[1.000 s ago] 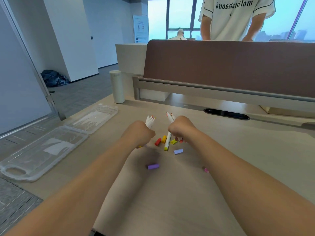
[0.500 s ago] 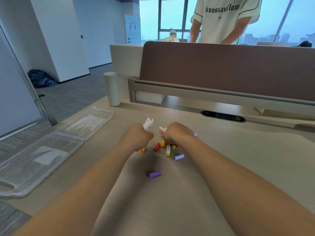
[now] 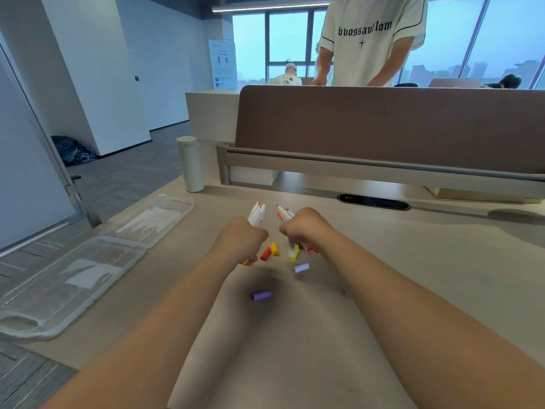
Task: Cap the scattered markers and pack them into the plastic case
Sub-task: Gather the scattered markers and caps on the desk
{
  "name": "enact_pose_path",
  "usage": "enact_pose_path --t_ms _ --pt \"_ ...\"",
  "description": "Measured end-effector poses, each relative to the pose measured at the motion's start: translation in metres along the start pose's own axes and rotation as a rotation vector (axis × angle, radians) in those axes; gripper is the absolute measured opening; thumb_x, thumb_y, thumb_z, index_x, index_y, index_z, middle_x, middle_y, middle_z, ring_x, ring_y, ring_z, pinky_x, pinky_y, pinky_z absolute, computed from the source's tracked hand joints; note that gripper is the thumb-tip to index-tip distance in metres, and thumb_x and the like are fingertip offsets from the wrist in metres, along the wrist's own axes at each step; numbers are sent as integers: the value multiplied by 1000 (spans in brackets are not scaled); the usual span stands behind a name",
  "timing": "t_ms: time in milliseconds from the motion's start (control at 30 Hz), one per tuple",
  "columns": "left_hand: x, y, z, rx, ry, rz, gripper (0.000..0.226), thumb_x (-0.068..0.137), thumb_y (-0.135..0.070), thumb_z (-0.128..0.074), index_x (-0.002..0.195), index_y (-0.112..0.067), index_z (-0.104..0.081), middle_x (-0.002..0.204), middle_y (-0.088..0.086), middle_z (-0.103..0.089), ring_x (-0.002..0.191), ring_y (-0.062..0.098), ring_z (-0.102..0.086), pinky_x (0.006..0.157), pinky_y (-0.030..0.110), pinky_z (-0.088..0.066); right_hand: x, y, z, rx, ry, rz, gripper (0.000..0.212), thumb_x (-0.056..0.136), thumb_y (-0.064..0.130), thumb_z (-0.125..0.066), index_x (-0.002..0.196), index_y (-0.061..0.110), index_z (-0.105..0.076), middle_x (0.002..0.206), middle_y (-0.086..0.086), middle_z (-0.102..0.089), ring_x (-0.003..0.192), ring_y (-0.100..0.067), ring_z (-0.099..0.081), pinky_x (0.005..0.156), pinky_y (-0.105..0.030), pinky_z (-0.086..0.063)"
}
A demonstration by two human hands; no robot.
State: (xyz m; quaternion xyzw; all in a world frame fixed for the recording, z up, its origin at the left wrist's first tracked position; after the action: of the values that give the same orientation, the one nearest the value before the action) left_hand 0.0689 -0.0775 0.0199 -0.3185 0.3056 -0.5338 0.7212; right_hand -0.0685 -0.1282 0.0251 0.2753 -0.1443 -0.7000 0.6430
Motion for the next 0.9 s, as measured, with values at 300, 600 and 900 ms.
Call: enact_pose_path --t_ms 300,600,900 --pt "-49 -60 -70 -154 76 -105 25 90 -9 -57 111 -12 -45 82 6 -60 49 14 -57 52 29 -50 -52 -90 58 157 -11 -32 34 89 26 -54 99 -4 -64 81 -17 -70 53 -23 -52 51 -28 -43" --pt "-67 -135 -189 -100 371 -75 22 91 -14 -56 109 -8 -46 80 7 -53 55 15 -55 41 18 -43 -61 -217 131 145 -174 -236 20 89 24 -55 96 5 -57 69 -9 -59 56 -22 -53 54 -30 -45" --pt "-56 -179 -275 301 513 -121 51 87 3 -53 137 -6 -52 106 21 -70 50 29 -54 44 28 -44 -37 -274 153 107 -196 -344 18 87 14 -54 74 8 -44 74 -17 -52 59 -29 -55 61 -39 -55"
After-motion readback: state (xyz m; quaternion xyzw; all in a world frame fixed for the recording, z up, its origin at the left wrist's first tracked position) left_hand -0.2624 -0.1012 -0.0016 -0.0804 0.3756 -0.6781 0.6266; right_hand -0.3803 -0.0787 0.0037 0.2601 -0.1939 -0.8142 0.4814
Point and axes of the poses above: each hand's wrist, its own x-axis towards the middle knuckle, its own z-axis out of the back of the hand, y = z × x, the point moved 3 cm from there along x, towards the middle knuckle
